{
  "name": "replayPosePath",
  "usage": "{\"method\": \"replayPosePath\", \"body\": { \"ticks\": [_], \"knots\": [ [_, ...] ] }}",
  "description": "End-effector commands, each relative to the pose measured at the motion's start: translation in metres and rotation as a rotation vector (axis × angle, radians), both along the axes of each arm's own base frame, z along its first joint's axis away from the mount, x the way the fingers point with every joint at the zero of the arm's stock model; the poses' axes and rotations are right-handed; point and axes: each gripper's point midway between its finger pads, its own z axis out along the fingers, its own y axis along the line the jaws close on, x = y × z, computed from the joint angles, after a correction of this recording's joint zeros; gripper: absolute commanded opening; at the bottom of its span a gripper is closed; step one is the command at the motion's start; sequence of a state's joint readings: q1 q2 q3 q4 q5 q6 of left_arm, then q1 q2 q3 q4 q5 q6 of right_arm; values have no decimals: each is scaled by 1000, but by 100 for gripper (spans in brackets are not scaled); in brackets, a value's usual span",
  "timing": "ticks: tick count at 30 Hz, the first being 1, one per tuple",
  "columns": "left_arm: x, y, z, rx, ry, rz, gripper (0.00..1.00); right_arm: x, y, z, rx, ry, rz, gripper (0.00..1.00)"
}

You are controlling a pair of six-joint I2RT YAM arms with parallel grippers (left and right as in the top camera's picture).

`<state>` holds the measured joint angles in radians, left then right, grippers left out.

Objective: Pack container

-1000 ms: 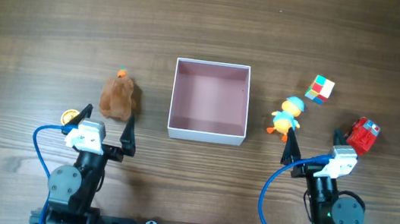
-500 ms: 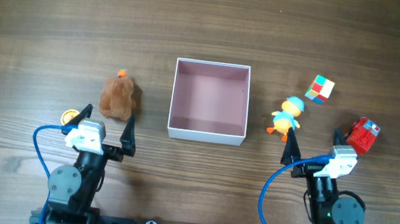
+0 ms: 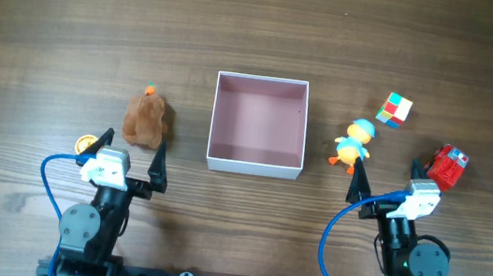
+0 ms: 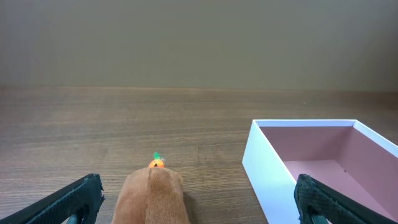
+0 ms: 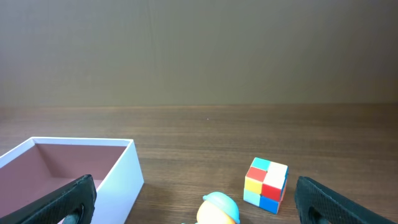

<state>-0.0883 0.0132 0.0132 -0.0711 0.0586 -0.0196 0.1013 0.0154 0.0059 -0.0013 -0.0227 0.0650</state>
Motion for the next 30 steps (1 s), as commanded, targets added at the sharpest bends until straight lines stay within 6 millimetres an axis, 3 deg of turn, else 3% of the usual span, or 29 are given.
{"method": "replayPosePath", "body": {
  "ticks": [1, 12, 15, 22, 27, 30],
  "knots": [
    [0, 0, -2, 15, -1, -2, 100, 0, 1, 2, -9, -11, 9, 100],
    [0, 0, -2, 15, -1, -2, 100, -1, 1, 2, -8, -12, 10, 100],
    [0, -2, -1, 6, -4, -17, 100, -1, 2, 2, 83, 2, 13, 100],
    [-4, -10, 25, -180, 2, -54, 100, 1, -5, -5, 129, 136, -41, 100],
    [4, -11, 59, -178, 94, -45, 100, 2, -18, 30, 99, 296, -127, 100],
    [23, -12, 77, -171, 222, -33, 100, 7, -20, 56, 78, 405, -147, 100]
  ]
}}
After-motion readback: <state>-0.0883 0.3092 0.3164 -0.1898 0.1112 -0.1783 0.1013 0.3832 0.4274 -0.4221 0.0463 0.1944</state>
